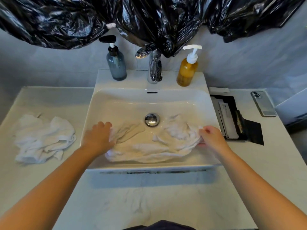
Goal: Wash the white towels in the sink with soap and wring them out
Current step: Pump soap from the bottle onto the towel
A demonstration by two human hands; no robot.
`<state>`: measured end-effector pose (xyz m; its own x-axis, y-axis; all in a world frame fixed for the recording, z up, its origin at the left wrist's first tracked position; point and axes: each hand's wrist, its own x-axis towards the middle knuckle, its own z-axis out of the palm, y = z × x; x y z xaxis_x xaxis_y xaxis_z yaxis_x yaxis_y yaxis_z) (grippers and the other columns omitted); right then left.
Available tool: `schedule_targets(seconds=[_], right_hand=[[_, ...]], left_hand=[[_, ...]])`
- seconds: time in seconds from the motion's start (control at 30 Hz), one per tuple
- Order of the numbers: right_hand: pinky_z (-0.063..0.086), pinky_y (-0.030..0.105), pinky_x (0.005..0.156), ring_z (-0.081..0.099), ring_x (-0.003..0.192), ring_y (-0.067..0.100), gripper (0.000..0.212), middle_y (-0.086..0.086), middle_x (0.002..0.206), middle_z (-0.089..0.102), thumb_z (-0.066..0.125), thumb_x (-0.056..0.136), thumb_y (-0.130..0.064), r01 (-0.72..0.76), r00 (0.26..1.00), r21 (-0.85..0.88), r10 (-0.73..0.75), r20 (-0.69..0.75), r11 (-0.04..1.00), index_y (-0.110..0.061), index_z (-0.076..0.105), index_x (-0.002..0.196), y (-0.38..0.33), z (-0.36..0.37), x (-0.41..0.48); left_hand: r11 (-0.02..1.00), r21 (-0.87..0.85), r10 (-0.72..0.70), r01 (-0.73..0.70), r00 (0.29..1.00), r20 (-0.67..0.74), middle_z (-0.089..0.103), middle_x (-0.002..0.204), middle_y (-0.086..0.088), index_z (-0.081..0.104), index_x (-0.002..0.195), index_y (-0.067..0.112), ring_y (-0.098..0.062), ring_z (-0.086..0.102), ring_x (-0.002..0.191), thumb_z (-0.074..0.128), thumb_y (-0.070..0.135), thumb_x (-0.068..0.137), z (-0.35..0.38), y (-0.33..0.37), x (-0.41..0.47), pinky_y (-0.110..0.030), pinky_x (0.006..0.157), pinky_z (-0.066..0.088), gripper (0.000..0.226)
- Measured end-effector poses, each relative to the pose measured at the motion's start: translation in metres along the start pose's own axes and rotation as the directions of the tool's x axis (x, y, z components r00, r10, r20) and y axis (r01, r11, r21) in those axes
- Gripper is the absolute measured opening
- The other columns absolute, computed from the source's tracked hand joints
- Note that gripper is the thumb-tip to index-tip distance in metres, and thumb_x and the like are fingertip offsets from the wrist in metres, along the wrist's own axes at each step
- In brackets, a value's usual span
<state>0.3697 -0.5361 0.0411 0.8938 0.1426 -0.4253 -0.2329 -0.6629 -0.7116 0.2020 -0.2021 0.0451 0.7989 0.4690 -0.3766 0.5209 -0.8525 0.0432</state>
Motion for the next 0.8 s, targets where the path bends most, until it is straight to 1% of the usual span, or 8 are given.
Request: schedule_targets(seconds=[0.1,0.17,0.3,0.4,0.53,0.6,0.67,0.8], right_hand=[[0.045,0.035,0.066,0.057,0.096,0.035,0.011,0.009,0.095,0.057,0.055,0.092,-0.018,0.04,0.999,-0.515,-0.042,0.007,0.856,-0.009,0.056,0.098,-0.008,0.004,-0.007],[0.044,0.039,0.086,0.049,0.116,0.031,0.038,0.009,0.124,0.05,0.06,0.093,-0.025,0.179,0.973,-0.686,-0.23,0.018,0.705,-0.014,0.05,0.128,-0.019,0.015,-0.018],[0.031,0.041,0.115,0.041,0.137,0.022,0.066,0.0,0.149,0.044,0.067,0.088,-0.025,0.616,0.78,-0.48,-0.399,0.482,0.625,-0.025,0.038,0.148,-0.041,0.054,-0.032],[0.007,0.057,0.121,0.025,0.148,0.024,0.095,0.001,0.156,0.036,0.073,0.08,-0.036,0.695,0.667,-0.481,-0.23,0.709,0.534,-0.033,0.017,0.156,-0.035,0.089,-0.025],[0.047,0.022,0.085,0.061,0.107,0.023,0.052,0.004,0.12,0.065,0.072,0.084,-0.011,0.419,0.808,-0.081,-0.33,0.488,0.905,-0.024,0.054,0.131,-0.054,0.084,-0.017],[0.048,0.017,0.07,0.061,0.091,0.018,0.044,0.003,0.106,0.065,0.068,0.086,-0.002,0.237,0.841,0.335,-0.365,0.399,0.912,-0.03,0.055,0.116,-0.072,0.072,-0.028],[0.045,0.019,0.065,0.055,0.078,0.013,0.022,-0.002,0.093,0.061,0.061,0.096,-0.016,0.233,0.849,0.43,-0.398,0.348,0.872,-0.031,0.052,0.108,-0.093,0.07,-0.05],[0.043,0.031,0.063,0.055,0.069,0.015,0.028,-0.005,0.071,0.057,0.047,0.102,-0.04,0.324,0.932,0.395,-0.361,0.02,0.86,-0.025,0.052,0.079,-0.128,0.09,-0.067]], left_hand=[[0.956,0.016,0.294,-0.294,0.951,-0.097,0.046,0.143,-0.002,0.042,0.142,0.025,-0.021,0.048,0.123,0.063,0.039,0.091,0.001,0.029,-0.011,-0.037,0.103,0.039,0.057],[0.886,-0.133,0.452,-0.445,0.891,0.033,0.049,0.143,0.003,0.042,0.142,0.028,-0.018,0.049,0.125,0.065,0.046,0.088,0.01,0.051,-0.018,-0.034,0.104,0.038,0.062],[0.903,-0.016,0.421,-0.43,0.874,0.243,0.053,0.132,-0.002,0.043,0.135,0.02,-0.019,0.052,0.106,0.061,0.047,0.089,0.032,0.073,-0.009,-0.032,0.081,0.042,0.057],[0.822,-0.395,0.507,-0.41,0.843,0.179,0.058,0.121,0.004,0.051,0.124,0.029,-0.012,0.053,0.1,0.058,0.037,0.092,0.03,0.074,-0.005,-0.027,0.082,0.041,0.034],[0.527,-0.833,0.281,-0.165,0.96,-0.013,0.06,0.105,0.002,0.052,0.106,0.042,-0.022,0.058,0.098,0.059,0.053,0.072,0.004,0.062,-0.006,-0.037,0.084,0.05,0.036],[0.192,-0.978,0.186,-0.081,0.981,-0.045,0.059,0.1,0.0,0.052,0.109,0.037,-0.022,0.057,0.091,0.059,0.05,0.076,-0.008,0.072,-0.011,-0.032,0.078,0.05,0.037],[-0.009,-0.999,0.113,-0.046,0.993,-0.047,0.051,0.09,0.0,0.046,0.107,0.021,-0.019,0.049,0.085,0.048,0.044,0.096,-0.028,0.098,-0.014,-0.025,0.075,0.046,0.025],[0.021,-0.995,-0.218,-0.096,0.971,-0.098,0.054,0.074,-0.009,0.049,0.076,0.016,-0.021,0.05,0.071,0.037,0.038,0.1,-0.047,0.144,-0.014,-0.037,0.068,0.046,0.034]])
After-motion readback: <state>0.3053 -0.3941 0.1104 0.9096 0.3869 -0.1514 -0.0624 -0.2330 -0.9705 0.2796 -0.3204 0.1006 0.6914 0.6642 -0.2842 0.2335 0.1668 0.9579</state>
